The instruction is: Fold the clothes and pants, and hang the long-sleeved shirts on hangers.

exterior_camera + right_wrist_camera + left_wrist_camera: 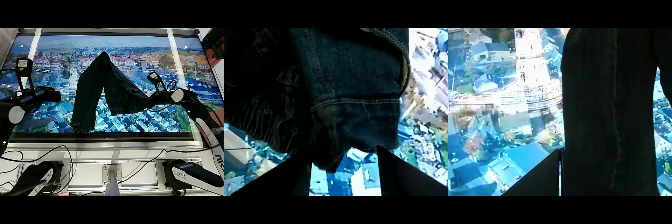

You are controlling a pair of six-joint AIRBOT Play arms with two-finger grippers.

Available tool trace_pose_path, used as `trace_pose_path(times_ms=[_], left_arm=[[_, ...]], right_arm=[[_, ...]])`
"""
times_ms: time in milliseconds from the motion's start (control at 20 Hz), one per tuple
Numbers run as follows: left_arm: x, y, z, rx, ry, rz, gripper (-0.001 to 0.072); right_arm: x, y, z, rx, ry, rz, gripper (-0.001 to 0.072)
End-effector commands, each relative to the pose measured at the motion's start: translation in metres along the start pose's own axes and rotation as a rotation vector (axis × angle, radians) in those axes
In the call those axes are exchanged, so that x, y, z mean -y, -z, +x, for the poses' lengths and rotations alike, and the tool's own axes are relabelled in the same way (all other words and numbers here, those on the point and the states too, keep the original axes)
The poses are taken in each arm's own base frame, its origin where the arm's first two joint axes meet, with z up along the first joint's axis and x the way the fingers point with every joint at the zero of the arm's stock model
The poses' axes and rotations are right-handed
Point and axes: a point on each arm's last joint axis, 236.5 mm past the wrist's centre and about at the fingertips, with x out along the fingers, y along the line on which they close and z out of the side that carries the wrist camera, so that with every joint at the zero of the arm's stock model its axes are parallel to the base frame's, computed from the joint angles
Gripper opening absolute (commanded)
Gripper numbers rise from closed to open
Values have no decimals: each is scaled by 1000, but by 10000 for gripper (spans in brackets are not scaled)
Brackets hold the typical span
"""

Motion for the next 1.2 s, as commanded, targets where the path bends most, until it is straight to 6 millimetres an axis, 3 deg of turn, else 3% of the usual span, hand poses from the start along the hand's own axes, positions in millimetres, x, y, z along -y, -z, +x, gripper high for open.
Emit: trace_pose_path(times_ms=[0, 50, 150, 250, 400, 450, 500, 550, 700, 850, 1000, 1150], left_arm=[[8, 2, 0, -9, 32, -31, 29], [11, 2, 0, -10, 45, -44, 29], [17, 2, 0, -10, 70, -69, 29], [20, 2, -1, -10, 84, -83, 30], [24, 4, -1, -22, 100, -100, 39], [30, 10, -1, -51, 123, -119, 109], [37, 23, -1, -107, 149, -140, 316], [43, 40, 1, -182, 171, -155, 458], [49, 109, 14, -402, 180, -173, 460], [48, 164, 26, -523, 163, -196, 460], [67, 184, 30, -564, 225, -267, 615], [84, 200, 31, -605, 273, -111, 631]], right_arm=[[9, 0, 22, 8, 21, 19, 447], [12, -5, 25, 30, 32, 36, 415], [22, -21, 23, 98, 71, 61, 196], [29, -35, 17, 131, 88, 78, 43], [39, -62, -4, 182, 119, 75, 45], [45, -74, -14, 209, 141, 87, 45], [51, -85, -24, 241, 150, 118, 45], [57, -93, -32, 265, 159, 151, 45], [68, -95, -38, 278, 175, 181, 45], [69, -92, -38, 270, 173, 186, 46], [70, -93, -38, 272, 175, 185, 45], [69, -92, -38, 270, 173, 186, 45]])
